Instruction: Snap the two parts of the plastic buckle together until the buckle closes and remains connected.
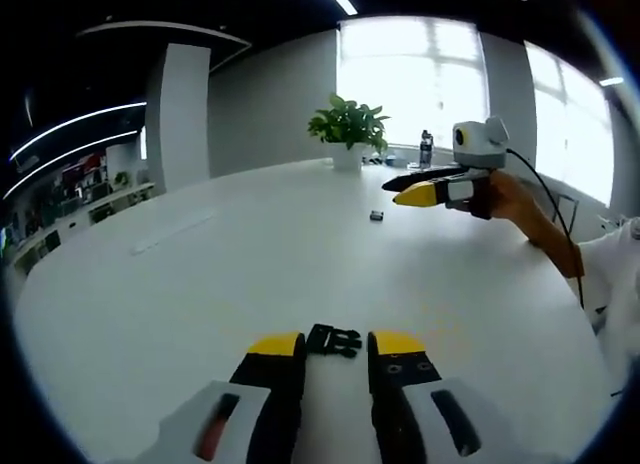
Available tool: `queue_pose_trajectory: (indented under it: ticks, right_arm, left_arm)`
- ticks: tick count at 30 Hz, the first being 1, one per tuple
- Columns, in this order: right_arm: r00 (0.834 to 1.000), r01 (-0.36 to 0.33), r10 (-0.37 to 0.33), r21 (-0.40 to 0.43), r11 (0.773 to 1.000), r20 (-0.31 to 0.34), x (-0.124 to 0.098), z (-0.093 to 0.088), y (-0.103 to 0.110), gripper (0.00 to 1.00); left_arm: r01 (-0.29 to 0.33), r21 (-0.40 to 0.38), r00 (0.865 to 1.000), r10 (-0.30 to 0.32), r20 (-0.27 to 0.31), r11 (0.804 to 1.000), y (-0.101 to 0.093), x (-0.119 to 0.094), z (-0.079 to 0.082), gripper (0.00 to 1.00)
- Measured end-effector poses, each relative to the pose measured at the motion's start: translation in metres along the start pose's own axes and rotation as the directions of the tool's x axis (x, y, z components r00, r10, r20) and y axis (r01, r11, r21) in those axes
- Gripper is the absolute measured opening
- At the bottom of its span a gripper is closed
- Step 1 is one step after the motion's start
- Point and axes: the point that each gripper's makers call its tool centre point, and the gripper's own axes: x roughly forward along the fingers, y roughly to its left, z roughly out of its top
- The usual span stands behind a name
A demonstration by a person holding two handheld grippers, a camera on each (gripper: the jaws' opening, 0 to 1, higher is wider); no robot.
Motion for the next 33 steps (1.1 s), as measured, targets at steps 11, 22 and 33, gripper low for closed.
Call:
queue_pose_trajectory:
  ticks: [11, 22, 33]
  right_arm:
    - [1.0, 0.0, 0.0, 0.002, 1.0, 0.001, 0.0, 0.0, -0.001, 0.5]
    - [1.0, 0.002, -0.002, 0.004, 1.0, 0.0, 0.001, 0.0, -0.004, 0.5]
    - [1.0, 0.003, -0.003, 0.003, 1.0, -0.004, -0.001, -0.002, -0.003, 0.5]
  left_arm:
    - [0.002, -0.02, 1.0, -0.002, 0.0, 1.0, 0.001, 0.001, 0.001, 0.21]
    - [-0.017, -0.054, 1.0, 0.018, 0.025, 0.998, 0.006, -0.001, 0.006, 0.2]
    - [-0.106, -0.114, 0.993, 0.112, 0.045, 0.988, 0.022, -0.013, 0.009, 0.2]
